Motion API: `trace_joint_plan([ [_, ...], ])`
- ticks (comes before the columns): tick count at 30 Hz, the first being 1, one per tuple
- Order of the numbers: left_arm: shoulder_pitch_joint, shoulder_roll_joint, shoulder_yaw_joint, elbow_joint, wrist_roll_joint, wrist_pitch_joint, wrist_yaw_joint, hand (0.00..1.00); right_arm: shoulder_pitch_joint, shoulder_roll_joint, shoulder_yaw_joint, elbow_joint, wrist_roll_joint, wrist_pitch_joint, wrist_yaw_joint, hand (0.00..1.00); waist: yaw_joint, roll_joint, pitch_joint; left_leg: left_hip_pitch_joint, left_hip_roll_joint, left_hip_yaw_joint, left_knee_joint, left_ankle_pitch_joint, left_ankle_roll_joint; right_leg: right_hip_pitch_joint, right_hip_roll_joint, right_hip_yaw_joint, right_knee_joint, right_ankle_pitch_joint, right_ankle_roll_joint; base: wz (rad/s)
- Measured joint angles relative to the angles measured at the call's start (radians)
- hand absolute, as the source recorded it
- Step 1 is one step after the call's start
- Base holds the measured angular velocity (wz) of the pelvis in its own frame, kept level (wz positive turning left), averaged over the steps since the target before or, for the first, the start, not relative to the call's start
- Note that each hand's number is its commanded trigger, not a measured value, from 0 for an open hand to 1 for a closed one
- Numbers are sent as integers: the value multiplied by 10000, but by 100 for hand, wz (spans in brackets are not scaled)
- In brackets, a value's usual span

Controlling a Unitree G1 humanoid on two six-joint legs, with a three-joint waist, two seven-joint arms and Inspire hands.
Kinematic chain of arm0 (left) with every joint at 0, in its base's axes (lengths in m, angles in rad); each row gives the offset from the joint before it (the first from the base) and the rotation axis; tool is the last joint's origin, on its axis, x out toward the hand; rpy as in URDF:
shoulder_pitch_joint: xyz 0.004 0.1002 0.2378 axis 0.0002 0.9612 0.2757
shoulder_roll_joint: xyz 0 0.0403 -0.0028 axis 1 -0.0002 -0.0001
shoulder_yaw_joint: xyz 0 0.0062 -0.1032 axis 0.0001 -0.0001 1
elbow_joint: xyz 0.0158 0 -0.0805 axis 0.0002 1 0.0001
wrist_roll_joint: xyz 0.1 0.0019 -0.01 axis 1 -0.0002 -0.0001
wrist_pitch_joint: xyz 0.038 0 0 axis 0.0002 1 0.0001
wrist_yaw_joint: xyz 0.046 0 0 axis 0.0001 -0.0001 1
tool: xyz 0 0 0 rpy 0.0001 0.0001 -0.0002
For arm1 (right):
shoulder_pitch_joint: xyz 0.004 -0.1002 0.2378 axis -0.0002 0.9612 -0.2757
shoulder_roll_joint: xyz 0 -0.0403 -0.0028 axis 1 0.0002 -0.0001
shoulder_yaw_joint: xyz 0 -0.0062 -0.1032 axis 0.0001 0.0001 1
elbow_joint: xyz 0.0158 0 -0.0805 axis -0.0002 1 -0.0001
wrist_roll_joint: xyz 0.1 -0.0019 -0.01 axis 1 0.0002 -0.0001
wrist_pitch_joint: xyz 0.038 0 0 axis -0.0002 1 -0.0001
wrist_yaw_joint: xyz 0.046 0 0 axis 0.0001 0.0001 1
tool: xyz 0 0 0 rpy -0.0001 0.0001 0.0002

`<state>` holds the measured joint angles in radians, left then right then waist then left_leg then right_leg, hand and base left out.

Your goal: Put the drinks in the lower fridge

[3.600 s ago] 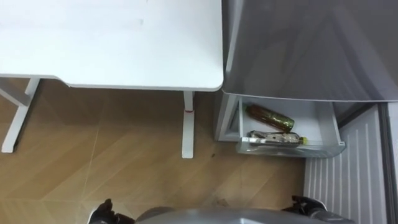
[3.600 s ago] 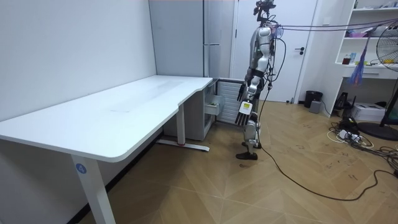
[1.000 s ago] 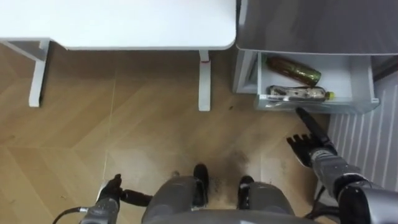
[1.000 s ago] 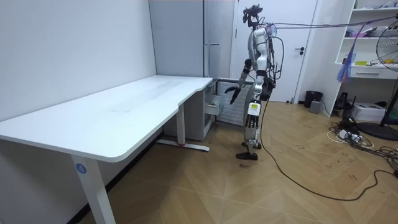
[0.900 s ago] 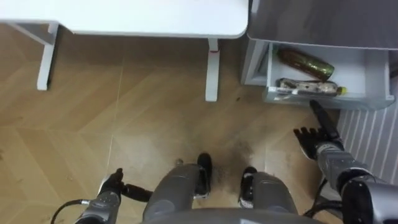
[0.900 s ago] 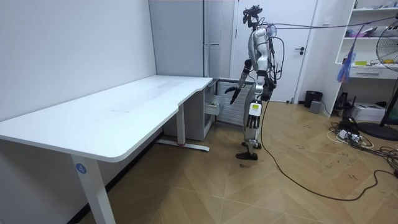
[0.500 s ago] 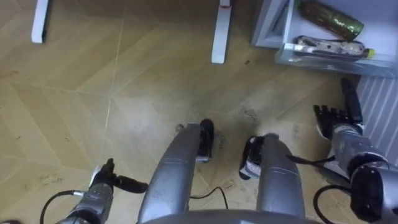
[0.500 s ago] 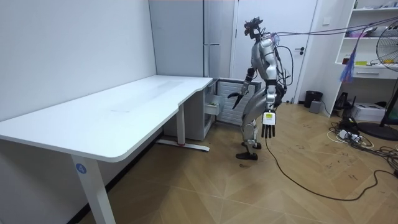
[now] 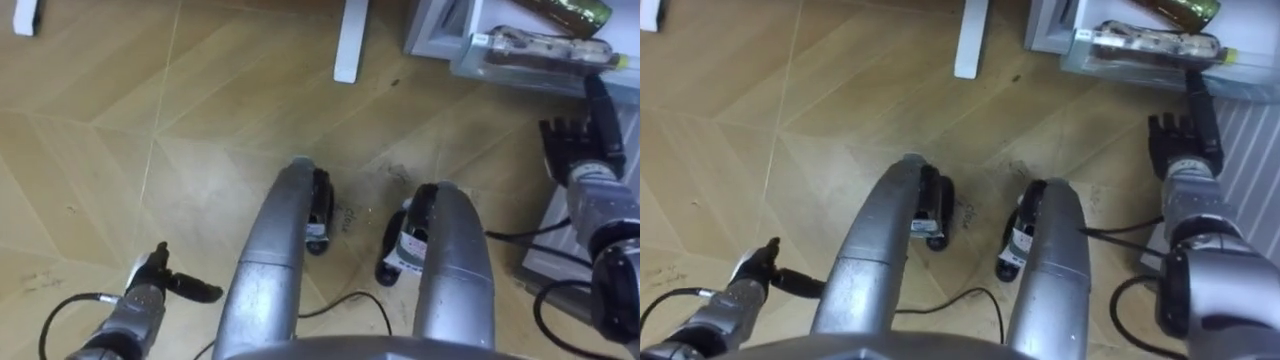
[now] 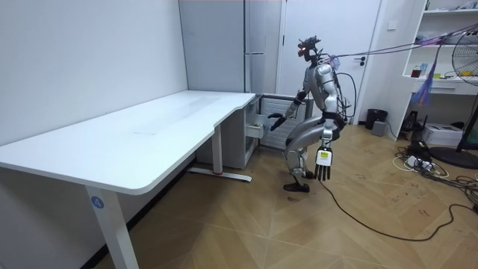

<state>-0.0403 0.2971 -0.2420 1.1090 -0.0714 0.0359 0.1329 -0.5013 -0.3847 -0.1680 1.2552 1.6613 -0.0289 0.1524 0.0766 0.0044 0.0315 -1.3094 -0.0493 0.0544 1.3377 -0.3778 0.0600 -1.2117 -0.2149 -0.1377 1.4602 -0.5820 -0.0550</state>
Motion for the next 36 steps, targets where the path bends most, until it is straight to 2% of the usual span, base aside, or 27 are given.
trace_joint_plan([
  [4,139,224,-73,-94,-532,-27,-200,0,-79,-129,306,-331,6,69,-187,0,-29,-283,14,-153,-7,-21,232,-84,42,-101,-104,-56,204,-90,-43,2],
  [7,281,366,-99,-220,-563,-55,-342,0,-80,-162,311,-325,-3,76,-187,0,-41,-286,15,-272,-15,-29,423,-172,84,-156,-146,-76,332,-149,-11,0],
  [10,544,694,-99,-655,-555,-145,-471,0,-80,-391,588,-326,-83,96,-194,0,-115,-298,22,-467,-150,22,500,-201,124,-323,-336,-48,461,-203,41,9],
  [12,578,950,-73,-704,-548,-157,-565,0,-83,-559,688,-391,-170,182,-351,0,-133,-439,29,-528,-157,244,509,-229,176,-494,-475,107,574,-218,123,3],
  [16,663,1181,-53,-689,-563,-310,-562,0,-99,-750,1059,-520,-161,193,-684,0,-87,-507,68,-530,-274,285,506,-267,247,-535,-497,231,567,-205,253,-4],
  [18,874,1198,9,-727,-566,-421,-561,0,-99,-787,1067,-524,-120,193,-830,0,-107,-567,83,-532,-480,252,481,-284,277,-538,-654,243,580,-241,320,6],
  [23,1351,1199,22,-904,-561,-449,-554,0,-113,-866,1069,-527,94,170,-1103,0,-10,-665,136,-552,-586,262,480,-338,375,-563,-672,297,571,-289,426,1],
  [25,1465,1207,53,-989,-563,-483,-554,0,-113,-901,1068,-527,220,88,-1273,0,44,-700,156,-572,-723,238,479,-340,378,-575,-776,292,605,-307,458,4],
  [27,1875,1223,262,-1317,-566,-654,-524,0,-113,-919,1062,-621,269,0,-1485,0,84,-819,198,-590,-881,247,481,-341,381,-671,-861,431,692,-337,510,3],
  [30,2543,1216,394,-1718,-565,-719,-367,0,-113,-928,1074,-925,268,-28,-1875,0,153,-898,212,-578,-989,237,489,-389,467,-735,-975,486,726,-342,523,-11],
  [34,2949,1220,663,-1892,-500,-711,-280,0,-114,-929,1183,-1536,270,-50,-2591,0,184,-914,209,-576,-1036,169,489,-385,459,-775,-1010,466,726,-341,519,-10],
  [36,3128,1220,813,-2086,-446,-705,-270,0,-114,-932,1475,-1836,269,-182,-2961,0,183,-909,207,-568,-1085,134,489,-365,423,-769,-1215,350,753,-324,485,-6],
])
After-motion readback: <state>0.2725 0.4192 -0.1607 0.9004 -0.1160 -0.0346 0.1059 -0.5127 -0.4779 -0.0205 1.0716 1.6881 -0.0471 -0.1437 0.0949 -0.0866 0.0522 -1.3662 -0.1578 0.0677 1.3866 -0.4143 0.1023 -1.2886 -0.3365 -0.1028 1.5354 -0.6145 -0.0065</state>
